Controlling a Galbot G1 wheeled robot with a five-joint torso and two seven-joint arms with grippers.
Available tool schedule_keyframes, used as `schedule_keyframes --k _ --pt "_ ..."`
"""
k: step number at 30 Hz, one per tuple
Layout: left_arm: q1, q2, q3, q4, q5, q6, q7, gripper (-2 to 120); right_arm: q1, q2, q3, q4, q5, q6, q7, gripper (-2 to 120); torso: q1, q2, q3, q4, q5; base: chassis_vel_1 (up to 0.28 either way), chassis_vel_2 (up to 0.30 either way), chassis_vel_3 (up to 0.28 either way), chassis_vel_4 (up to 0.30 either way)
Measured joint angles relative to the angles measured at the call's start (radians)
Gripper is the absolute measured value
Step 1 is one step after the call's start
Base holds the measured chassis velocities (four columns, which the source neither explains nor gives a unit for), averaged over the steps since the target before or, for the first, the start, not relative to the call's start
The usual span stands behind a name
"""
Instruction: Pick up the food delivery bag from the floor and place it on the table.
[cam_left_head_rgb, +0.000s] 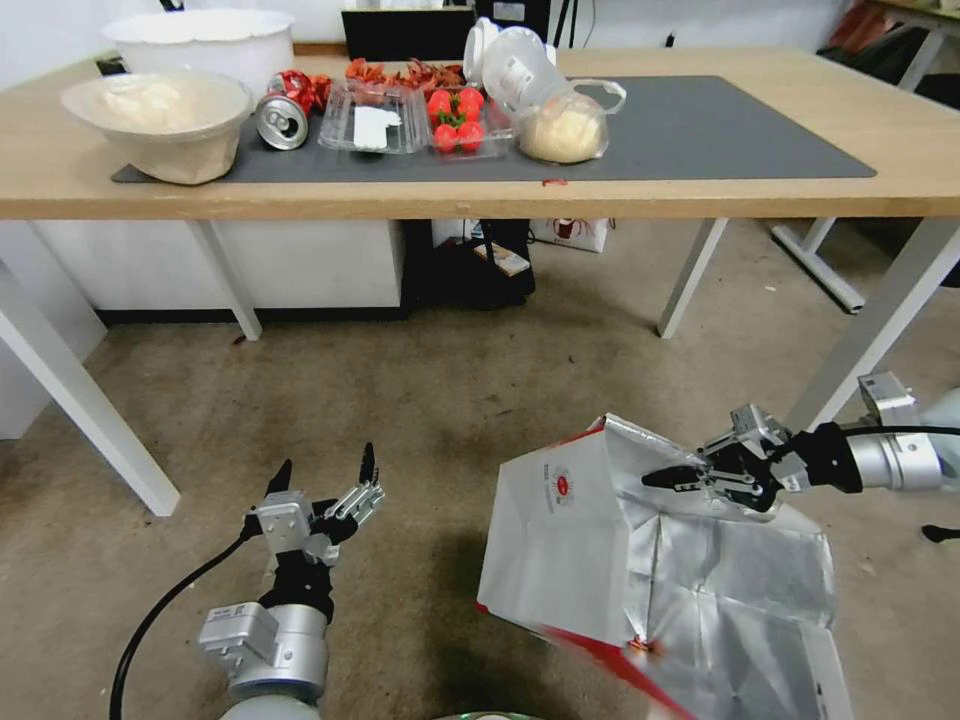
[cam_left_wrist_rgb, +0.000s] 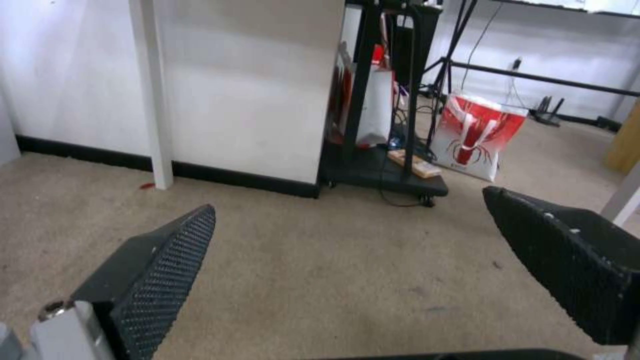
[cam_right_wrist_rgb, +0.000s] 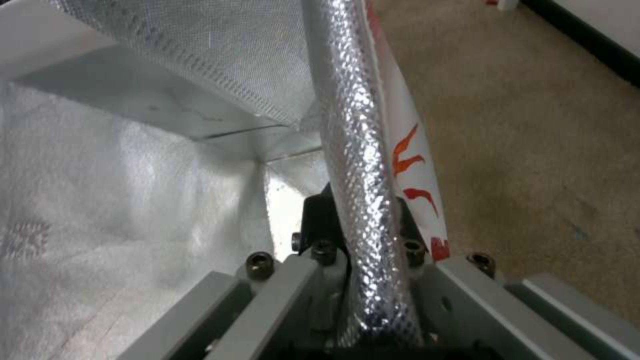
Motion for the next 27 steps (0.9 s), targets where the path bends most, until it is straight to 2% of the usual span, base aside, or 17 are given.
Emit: schedule_keyframes --k 7,27 --pt "0.005 0.001 0.003 -0.001 -0.007 0.001 -0.008 100 -0.018 0.002 0.013 0.008 -0.001 0.002 0.003 0 0.0 0.014 0.01 -0.0001 0.0 0.0 0.0 0.0 0.0" --pt "0.009 0.014 -0.001 -0.011 -0.016 0.006 -0.012 100 -0.036 0.006 0.023 0.032 -0.003 0.004 0.006 0 0.008 0.098 0.089 0.0 -0.0001 0.0 0.0 0.0 0.0"
